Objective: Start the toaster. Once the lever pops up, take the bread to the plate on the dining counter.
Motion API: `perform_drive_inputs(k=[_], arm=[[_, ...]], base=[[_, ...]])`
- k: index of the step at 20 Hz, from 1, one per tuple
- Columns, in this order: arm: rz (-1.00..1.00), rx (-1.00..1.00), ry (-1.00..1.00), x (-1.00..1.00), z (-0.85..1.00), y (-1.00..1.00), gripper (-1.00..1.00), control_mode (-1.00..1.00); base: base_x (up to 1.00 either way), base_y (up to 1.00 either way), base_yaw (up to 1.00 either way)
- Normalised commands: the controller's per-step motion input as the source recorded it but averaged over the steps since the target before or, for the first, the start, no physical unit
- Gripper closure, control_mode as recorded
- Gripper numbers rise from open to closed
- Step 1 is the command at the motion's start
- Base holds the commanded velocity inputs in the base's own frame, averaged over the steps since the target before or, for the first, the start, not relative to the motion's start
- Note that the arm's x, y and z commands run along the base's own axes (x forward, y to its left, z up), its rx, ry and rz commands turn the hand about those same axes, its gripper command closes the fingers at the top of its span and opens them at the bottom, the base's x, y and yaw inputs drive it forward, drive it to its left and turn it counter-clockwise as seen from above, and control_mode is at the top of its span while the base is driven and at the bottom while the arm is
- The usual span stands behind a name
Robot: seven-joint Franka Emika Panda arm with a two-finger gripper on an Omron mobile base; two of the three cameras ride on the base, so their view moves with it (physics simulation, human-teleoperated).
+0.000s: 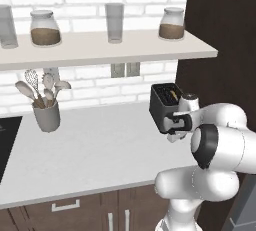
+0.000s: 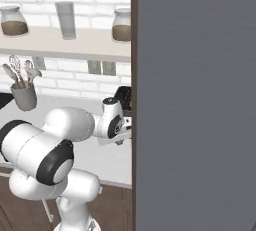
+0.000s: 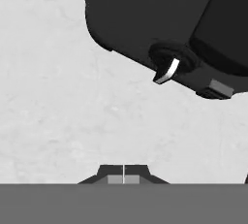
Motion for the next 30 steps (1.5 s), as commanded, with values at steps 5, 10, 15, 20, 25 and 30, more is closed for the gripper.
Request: perform_drive_inputs(k=[5,10,15,20,25,30], arm=[[0.34,-0.16,0.00,-0.65,-1.00,0.00,1.00,-1.00],[0.26,-0.05,-0.07,-0.71,-0.80,0.00,1.00,-1.00],[0.16,0.00,-0.10,-0.50,0.00,0.00,1.00,-1.00],[0.07,0.01,-0.02,-0.26,0.65,0.03,1.00,-1.00],[0.03,0.00,0.00,-0.13,0.99,0.22,1.00,-1.00],[0.00,0.00,0.00,-0.05,1.00,0.28,1.00,-1.00]], base=[[0.00,0.00,0.00],[0.00,0.00,0.00],[0.00,0.00,0.00],[0.00,0.00,0.00],[0.00,0.00,0.00],[0.00,0.00,0.00]])
